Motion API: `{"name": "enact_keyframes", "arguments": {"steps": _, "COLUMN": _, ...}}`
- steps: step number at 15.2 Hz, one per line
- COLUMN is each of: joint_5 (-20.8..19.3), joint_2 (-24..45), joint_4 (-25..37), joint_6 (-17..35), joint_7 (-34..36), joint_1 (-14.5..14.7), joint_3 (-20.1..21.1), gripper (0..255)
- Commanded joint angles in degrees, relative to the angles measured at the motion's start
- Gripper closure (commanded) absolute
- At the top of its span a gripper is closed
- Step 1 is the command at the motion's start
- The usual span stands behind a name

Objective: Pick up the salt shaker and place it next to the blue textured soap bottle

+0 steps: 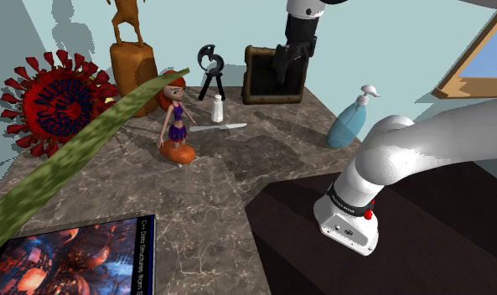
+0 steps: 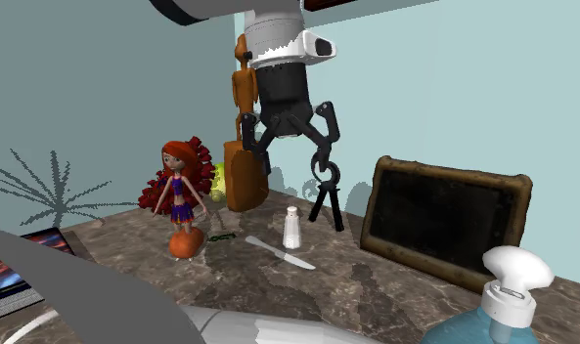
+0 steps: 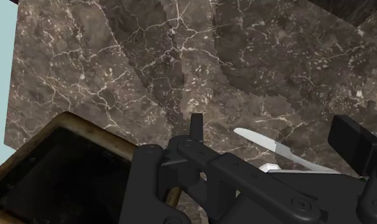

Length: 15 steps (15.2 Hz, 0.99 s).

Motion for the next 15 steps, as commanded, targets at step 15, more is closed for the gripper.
{"name": "enact_keyframes", "arguments": {"steps": 15, "joint_5": 1.3, "joint_2": 33.3, "joint_4": 16.1, "joint_6": 14.3, "joint_7": 5.0, "joint_1": -0.8, "joint_3": 1.6, "gripper": 0}}
